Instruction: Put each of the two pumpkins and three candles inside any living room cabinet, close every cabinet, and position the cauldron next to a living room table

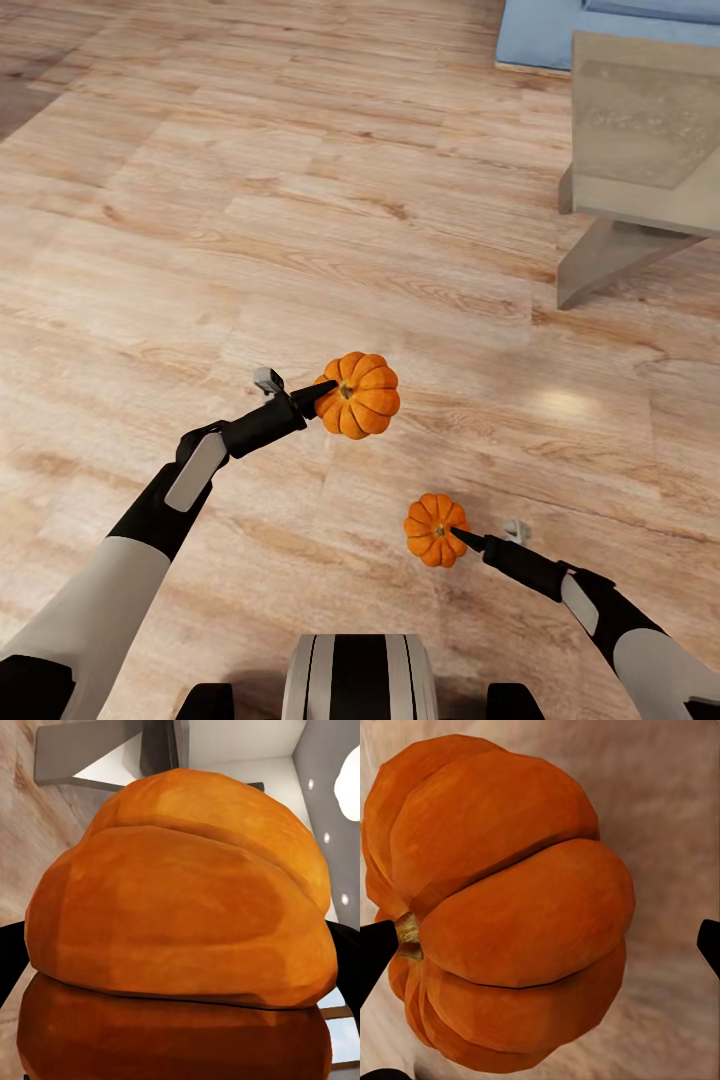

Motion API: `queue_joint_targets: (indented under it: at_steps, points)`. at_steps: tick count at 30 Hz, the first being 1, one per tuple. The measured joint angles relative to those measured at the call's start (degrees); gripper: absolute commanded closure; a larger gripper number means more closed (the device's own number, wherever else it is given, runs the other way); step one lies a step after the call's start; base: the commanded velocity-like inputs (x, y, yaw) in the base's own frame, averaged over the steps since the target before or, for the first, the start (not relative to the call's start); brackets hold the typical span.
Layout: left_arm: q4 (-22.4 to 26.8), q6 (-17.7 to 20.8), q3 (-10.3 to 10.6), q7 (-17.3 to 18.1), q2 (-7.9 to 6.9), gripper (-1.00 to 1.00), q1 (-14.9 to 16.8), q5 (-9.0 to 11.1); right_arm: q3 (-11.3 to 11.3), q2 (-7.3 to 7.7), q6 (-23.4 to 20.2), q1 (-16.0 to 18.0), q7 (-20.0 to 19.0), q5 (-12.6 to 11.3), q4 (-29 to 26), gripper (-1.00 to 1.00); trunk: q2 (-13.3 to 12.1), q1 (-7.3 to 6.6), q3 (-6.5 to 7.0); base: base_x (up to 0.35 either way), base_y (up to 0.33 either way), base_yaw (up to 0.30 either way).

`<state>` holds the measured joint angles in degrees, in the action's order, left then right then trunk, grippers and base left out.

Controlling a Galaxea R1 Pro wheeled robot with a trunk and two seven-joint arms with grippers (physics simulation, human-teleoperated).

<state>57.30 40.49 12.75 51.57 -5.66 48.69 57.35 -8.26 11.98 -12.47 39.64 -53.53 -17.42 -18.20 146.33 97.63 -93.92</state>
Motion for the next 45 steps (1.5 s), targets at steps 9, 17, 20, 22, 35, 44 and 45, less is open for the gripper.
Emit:
queue_joint_targets:
  at_steps: [9, 17, 20, 22, 35, 44, 45]
  points:
    - [-0.02, 0.00, 0.00, -0.01, -0.05, 1.00, 0.00, 0.00, -0.03, -0.54, 0.17, 0.00, 0.02, 0.02, -0.07, -1.00, 0.00, 0.00, 0.00, 0.000, 0.000, 0.000]
    - [-0.07, 0.00, -0.01, -0.02, -0.06, 1.00, -0.01, 0.00, -0.09, -0.61, -0.03, 0.01, 2.53, -0.64, -0.16, -1.00, 0.00, -0.01, 0.00, 0.000, 0.000, 0.005]
    - [-0.07, 0.00, -0.01, -0.01, -0.06, 1.00, -0.01, -0.01, -0.20, -0.61, -0.07, 0.02, 2.52, -0.83, -0.21, -1.00, 0.00, -0.01, 0.00, 0.000, 0.000, 0.167]
    - [-0.07, 0.01, -0.01, -0.01, -0.06, 1.00, -0.01, 0.01, -0.35, -0.61, -0.06, 0.03, 2.33, -0.85, -0.21, -1.00, 0.00, -0.01, 0.01, 0.000, 0.000, 0.116]
    - [-0.09, 0.01, 0.00, 0.00, -0.05, 1.00, -0.01, 0.01, -0.42, -0.62, -0.02, 0.03, 1.76, -0.78, -0.29, -1.00, 0.00, -0.01, 0.07, 0.000, 0.000, 0.069]
    - [-0.60, -0.16, -0.06, -0.19, 0.54, 1.00, -1.65, -0.01, -0.05, -0.74, 0.16, 0.53, 1.93, -0.57, -0.16, -1.00, -0.01, -0.01, 0.06, 0.000, 0.000, 0.003]
    - [-0.65, -0.20, -0.05, -0.27, 0.86, 1.00, -1.96, -0.04, -0.02, -0.70, 0.15, 0.52, 1.80, -0.54, -0.02, -1.00, -0.01, -0.01, 0.06, 0.000, 0.000, 0.000]
